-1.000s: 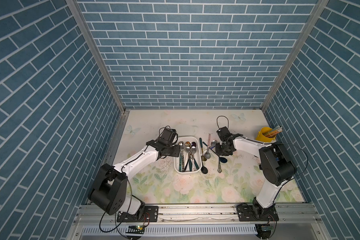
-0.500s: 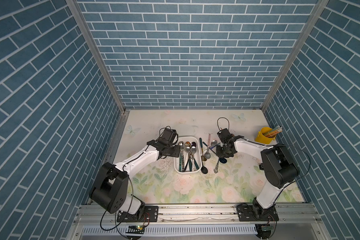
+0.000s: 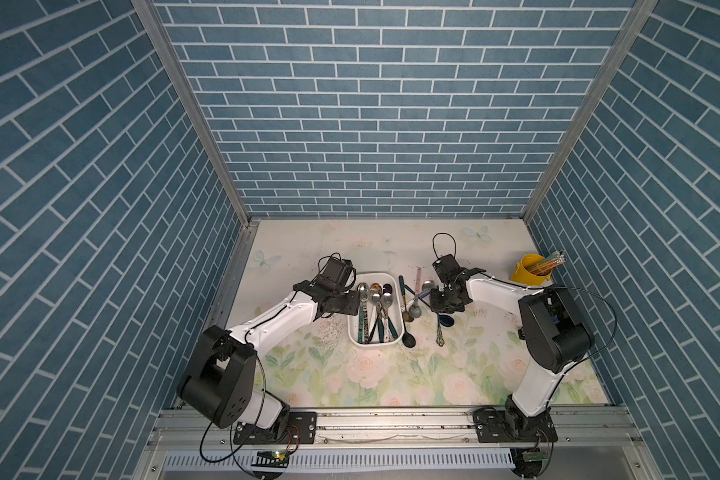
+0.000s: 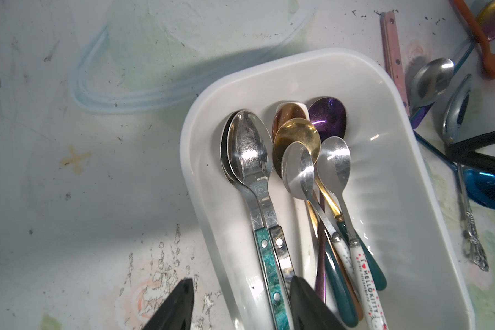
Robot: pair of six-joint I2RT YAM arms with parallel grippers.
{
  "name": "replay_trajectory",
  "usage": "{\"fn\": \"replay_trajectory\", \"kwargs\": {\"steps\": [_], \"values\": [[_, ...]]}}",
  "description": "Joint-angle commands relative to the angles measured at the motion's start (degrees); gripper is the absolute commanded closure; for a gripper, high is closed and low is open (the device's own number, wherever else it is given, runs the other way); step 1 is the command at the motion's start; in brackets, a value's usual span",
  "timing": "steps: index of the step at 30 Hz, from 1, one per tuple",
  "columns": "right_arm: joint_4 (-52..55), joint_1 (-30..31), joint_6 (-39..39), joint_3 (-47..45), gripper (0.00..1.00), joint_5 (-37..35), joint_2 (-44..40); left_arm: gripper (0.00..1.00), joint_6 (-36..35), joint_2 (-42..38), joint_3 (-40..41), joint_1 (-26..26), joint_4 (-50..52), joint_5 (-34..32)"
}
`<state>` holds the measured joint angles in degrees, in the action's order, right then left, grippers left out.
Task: Put the spoon into the storage box
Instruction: Pick up the spoon from the center of the board.
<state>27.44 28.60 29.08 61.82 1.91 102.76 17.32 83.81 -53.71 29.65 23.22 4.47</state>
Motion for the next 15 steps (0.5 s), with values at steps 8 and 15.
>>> {"fn": "replay_trajectory", "kwargs": {"steps": [8,15], "values": [[3.9,0.6,-2.5,1.1,0.95,-1.6,0.8,0.41,0.0,-0.6,0.5,0.3,-0.6,-0.3],[5.8,0.5,-3.9,6.1,0.98,-2.5,2.0,0.40,0.0,-1.5,1.1,0.3,-0.5,-1.0]]}}
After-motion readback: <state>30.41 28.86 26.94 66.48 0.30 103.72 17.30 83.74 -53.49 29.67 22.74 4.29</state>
